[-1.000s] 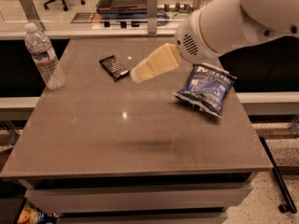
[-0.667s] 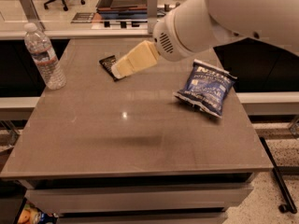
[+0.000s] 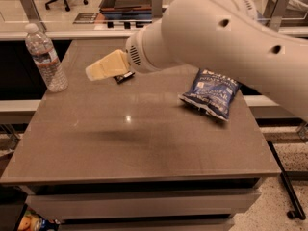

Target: Pick rxbar chocolate

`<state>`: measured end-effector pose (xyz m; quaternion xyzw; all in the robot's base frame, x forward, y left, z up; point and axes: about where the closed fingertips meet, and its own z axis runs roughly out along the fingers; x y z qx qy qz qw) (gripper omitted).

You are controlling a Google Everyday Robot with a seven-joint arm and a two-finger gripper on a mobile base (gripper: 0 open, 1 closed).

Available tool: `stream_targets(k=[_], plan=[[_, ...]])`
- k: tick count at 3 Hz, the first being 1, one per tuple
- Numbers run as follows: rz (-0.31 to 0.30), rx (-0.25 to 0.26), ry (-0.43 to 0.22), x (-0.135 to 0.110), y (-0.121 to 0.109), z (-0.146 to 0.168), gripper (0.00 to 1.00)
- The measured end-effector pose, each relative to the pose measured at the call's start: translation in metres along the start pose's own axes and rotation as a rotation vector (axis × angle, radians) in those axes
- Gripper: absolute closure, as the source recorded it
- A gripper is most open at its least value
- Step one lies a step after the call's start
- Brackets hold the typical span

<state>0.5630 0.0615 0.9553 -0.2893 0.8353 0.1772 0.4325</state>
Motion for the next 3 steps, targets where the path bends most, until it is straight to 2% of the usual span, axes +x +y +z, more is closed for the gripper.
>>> stream_targets(k=[1,2,3], plan=[[0.059,-0.024,-0.037,0.005,0.008,0.039,0.00],[0.090,-0.053,-0.062,0.014,0.011,0.076,0.00],[0.092,-0.080,-0.069,0.027,0.005,0.142,0.00]])
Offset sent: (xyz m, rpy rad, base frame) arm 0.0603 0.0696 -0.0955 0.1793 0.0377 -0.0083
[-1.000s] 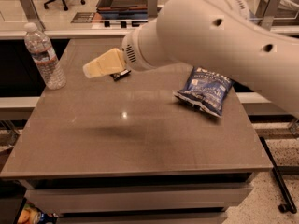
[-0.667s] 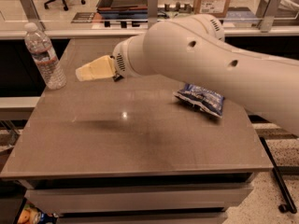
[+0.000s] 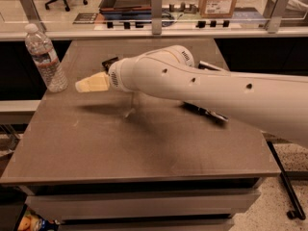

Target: Pick rxbar chocolate

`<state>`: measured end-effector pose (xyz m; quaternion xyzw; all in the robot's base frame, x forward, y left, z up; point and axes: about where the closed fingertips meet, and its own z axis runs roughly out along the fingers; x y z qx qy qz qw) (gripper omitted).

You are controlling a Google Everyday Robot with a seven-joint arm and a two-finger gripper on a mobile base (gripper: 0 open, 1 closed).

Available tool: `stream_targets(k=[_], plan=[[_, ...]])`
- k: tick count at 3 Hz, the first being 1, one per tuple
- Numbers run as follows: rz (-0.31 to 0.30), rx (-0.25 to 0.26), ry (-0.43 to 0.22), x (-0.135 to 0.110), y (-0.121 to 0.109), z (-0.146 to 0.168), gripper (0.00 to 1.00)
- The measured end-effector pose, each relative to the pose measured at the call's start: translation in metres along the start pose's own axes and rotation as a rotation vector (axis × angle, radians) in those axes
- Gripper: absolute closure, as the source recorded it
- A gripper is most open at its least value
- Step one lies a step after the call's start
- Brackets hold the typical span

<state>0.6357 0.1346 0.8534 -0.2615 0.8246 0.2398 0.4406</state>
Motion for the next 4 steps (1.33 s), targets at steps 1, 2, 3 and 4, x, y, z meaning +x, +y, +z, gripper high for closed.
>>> stream_targets(k=[1,2,3,4], plan=[[0.000,0.000,0.000,0.000,0.000,0.000,0.00],[0.010,0.008,-0.011,0.001,-0.001,0.002,0.00],[0.014,0.033,-0.049,0.001,-0.015,0.009,0.00],[0.000,0.055,-0.092,-0.002,-0.034,0.013,0.00]])
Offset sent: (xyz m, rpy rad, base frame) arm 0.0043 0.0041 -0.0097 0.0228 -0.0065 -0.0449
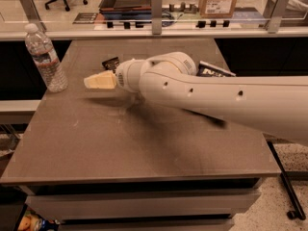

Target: Pick rxbar chocolate

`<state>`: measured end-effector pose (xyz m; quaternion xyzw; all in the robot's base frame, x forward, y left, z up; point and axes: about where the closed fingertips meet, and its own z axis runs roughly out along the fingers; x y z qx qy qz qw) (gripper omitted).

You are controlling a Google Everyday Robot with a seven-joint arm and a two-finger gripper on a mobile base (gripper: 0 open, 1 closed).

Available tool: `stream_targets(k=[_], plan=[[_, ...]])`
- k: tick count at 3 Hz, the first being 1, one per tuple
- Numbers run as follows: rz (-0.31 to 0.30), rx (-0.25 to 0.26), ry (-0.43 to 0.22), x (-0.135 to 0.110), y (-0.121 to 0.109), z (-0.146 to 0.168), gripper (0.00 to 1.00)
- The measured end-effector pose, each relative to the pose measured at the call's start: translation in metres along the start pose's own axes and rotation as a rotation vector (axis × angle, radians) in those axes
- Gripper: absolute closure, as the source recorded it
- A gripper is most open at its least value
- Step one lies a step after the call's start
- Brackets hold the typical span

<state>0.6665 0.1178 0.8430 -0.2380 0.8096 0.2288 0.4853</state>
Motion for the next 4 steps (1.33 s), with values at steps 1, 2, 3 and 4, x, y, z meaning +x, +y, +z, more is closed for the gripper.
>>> stream_targets(k=[1,2,3,4], plan=[[-0.022,0.037,-0.014,-0.001,-0.026,0.003,0.00],[-0.044,0.059,-0.002,0.004,-0.042,0.013,0.00],[-0.056,0.060,0.007,0.010,-0.049,0.030,0.00],[-0.056,0.060,0.008,0.011,-0.049,0.031,0.18]])
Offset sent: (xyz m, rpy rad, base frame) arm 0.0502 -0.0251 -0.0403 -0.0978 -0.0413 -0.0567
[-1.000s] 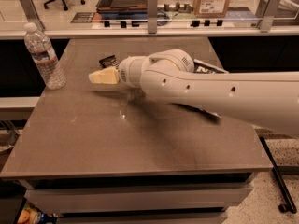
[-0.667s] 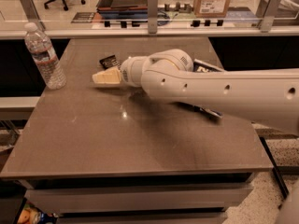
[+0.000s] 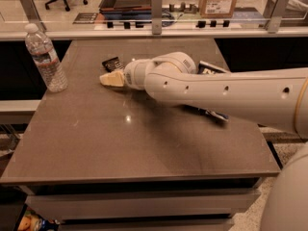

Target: Pick rxbar chocolate

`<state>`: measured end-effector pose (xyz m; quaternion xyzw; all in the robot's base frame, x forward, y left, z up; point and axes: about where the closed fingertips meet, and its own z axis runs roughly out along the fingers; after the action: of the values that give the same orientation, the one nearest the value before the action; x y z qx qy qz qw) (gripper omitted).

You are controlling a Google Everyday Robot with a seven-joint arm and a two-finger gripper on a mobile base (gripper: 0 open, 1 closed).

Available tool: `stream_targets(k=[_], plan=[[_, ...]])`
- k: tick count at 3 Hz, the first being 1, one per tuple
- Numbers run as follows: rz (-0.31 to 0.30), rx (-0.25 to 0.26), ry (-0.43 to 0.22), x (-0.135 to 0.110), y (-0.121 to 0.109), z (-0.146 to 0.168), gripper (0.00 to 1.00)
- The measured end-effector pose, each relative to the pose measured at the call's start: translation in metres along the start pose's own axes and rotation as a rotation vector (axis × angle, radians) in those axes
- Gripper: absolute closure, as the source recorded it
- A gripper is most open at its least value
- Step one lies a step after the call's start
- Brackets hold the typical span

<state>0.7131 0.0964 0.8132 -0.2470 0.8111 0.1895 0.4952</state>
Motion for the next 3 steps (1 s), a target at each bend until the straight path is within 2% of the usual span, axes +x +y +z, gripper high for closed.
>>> stream_targets(k=[3], plan=[[-0.001,0.000,-0.001,-0.0026,0.0007,-0.0012,0.87]])
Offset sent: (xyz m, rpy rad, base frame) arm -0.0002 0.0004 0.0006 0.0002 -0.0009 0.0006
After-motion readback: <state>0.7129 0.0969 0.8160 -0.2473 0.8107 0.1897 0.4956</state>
